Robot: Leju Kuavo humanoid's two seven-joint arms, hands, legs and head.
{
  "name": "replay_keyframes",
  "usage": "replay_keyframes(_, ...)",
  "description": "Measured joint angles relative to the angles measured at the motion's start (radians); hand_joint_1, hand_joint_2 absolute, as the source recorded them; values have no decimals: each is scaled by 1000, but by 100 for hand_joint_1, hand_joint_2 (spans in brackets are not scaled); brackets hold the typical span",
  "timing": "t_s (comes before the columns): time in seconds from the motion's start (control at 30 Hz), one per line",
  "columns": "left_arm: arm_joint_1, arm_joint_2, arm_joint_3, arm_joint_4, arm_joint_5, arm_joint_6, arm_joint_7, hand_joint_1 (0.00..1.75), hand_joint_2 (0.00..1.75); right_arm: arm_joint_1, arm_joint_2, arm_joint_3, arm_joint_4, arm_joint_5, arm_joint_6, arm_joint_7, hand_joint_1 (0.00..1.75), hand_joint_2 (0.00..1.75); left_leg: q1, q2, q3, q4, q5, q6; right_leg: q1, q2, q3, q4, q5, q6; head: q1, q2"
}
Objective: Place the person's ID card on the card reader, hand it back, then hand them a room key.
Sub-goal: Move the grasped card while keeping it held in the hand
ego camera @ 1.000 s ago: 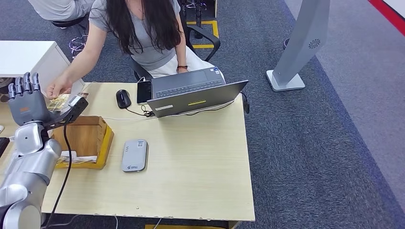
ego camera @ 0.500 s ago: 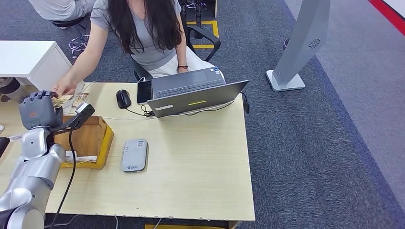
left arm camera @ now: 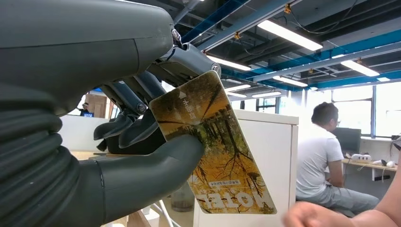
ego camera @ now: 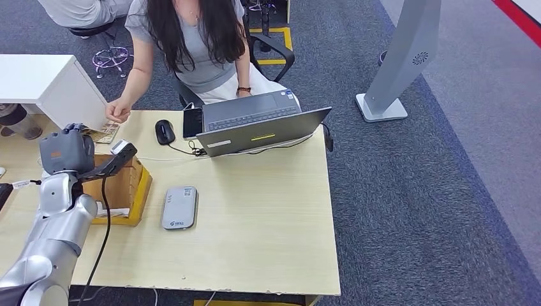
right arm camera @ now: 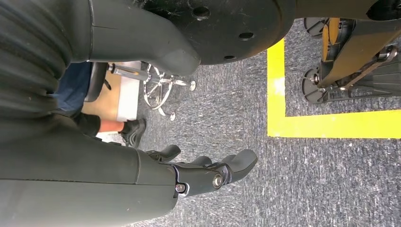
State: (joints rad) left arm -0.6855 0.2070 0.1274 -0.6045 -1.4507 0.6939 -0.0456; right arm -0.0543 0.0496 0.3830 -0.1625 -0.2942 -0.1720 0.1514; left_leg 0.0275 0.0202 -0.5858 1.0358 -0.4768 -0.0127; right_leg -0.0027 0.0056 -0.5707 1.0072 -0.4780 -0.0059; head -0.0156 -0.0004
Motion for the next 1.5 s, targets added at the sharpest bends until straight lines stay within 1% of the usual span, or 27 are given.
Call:
replay_keyframes(0.17,16,-20,0,-41,43,-1,-45,175,175,1,0,0,0,-3,0,-3,0,175,0,0,0,0,0,0,0,0,0,0,0,0,0,0)
replay_keyframes(0.3,61,-72,-25,-147,76,-42,-84,175,175,1,0,0,0,-8,-1,-8,0,175,0,-2,0,0,0,0,0,-2,0,-1,0,0,0,0)
replay_keyframes(0.4,111,-123,-90,-267,62,-102,-75,175,175,1,0,0,0,-14,-2,-15,0,175,0,-3,-1,1,0,0,0,-3,0,-1,0,0,0,0)
replay_keyframes(0.5,163,-173,-186,-398,26,-172,-45,175,175,2,1,-1,0,-22,-3,-17,0,175,-1,-3,-2,1,-1,1,-1,-3,0,-1,0,1,0,0)
replay_keyframes(0.6,197,-201,-268,-488,21,-197,-14,175,175,2,1,-1,0,-24,-3,-17,0,175,-1,-3,-2,1,-1,1,-1,-3,0,-1,0,1,0,0)
replay_keyframes(0.67,206,-205,-299,-523,30,-200,-8,175,175,3,1,-1,0,-24,-3,-17,0,175,-1,-2,-2,1,-1,1,-1,-2,-1,-1,0,1,0,0)
replay_keyframes(0.77,213,-207,-321,-555,36,-200,-7,175,175,4,1,-1,1,-24,-3,-17,0,175,-1,-3,-2,1,-1,1,-1,-3,-1,-1,0,1,0,0)
replay_keyframes(1.0,222,-207,-340,-584,40,-204,-9,175,175,4,1,-1,1,-27,-4,-17,0,175,0,-3,-2,0,0,1,0,-3,-1,-1,0,1,0,0)
replay_keyframes(1.13,228,-210,-352,-586,34,-226,-8,175,175,4,1,-2,1,-31,-5,-15,0,175,0,-3,-2,1,0,1,0,-3,-1,-1,0,1,0,0)
replay_keyframes(1.3,237,-214,-368,-591,26,-252,13,175,175,5,1,-3,2,-33,-6,-11,0,175,-1,-3,-2,1,-1,1,-1,-3,-1,-1,0,1,0,0)
replay_keyframes(1.5,238,-213,-370,-582,9,-376,67,175,175,5,2,-3,4,-40,-6,-8,0,175,0,-3,-2,1,-1,1,-1,-3,-1,-1,0,1,0,0)
